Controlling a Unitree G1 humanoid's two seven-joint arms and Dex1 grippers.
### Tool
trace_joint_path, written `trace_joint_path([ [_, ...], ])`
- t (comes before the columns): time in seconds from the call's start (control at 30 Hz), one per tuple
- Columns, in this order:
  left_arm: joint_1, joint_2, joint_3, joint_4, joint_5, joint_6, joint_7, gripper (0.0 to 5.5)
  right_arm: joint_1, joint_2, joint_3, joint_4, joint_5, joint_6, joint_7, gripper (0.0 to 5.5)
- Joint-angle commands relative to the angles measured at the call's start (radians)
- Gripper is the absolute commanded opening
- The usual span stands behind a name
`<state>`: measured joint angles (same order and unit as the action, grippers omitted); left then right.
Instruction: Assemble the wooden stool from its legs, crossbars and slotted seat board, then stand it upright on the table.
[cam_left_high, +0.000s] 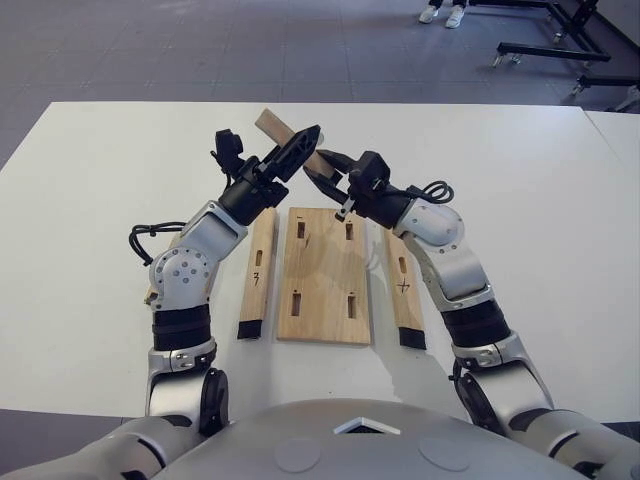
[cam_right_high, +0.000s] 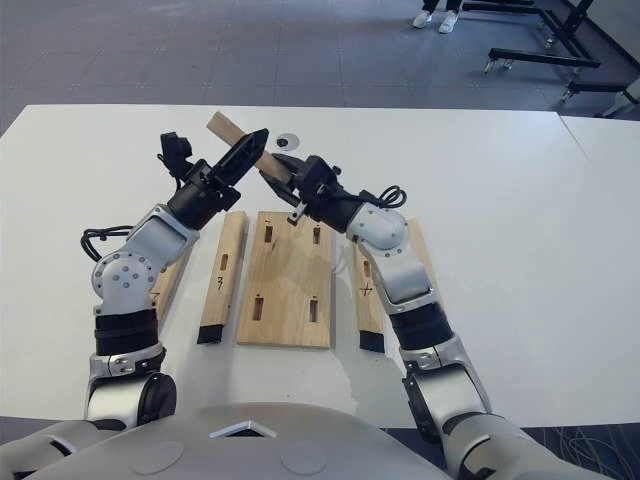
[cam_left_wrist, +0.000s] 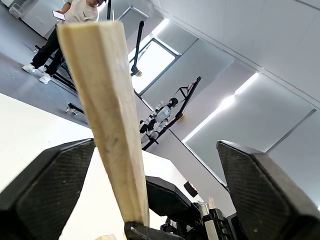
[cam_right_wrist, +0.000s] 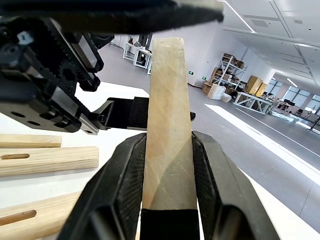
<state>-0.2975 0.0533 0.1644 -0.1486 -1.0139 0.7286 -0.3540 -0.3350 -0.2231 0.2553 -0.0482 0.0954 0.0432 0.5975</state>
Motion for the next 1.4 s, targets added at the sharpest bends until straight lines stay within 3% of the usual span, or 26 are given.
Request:
trace_joint_path([
  [0.03, -0.005, 0.0, -0.007, 0.001, 0.017, -0.01, -0.006, 3.7, -0.009, -0.002, 0.002, 0.008, -0.005, 0.015, 0.006, 1.29],
  [0.77, -0.006, -0.006, 0.004, 0.029, 0.019, -0.012, 0.005, 0.53, -0.009, -0.008, -0.001, 0.024, -0.033, -0.018, -0.007, 1.29],
  [0.97, 0.008, 0.012, -0.037, 0.031, 0.114, -0.062, -0.006, 0.39, -0.011, -0.008, -0.003, 0.02, -0.028, -0.022, -0.006, 1.29],
  [1.23, -0.007, -0.018, 0.005, 0.037, 0.141, -0.152, -0.004, 0.39, -0.022, -0.006, -0.023, 0.047, -0.044, -0.006, -0.04, 1.29],
  [1.4, -0.003, -0.011, -0.011, 0.036, 0.178, -0.169, -0.019, 0.39, 0.006, -0.014, -0.024, 0.021, -0.015, 0.022, -0.011, 2.33],
])
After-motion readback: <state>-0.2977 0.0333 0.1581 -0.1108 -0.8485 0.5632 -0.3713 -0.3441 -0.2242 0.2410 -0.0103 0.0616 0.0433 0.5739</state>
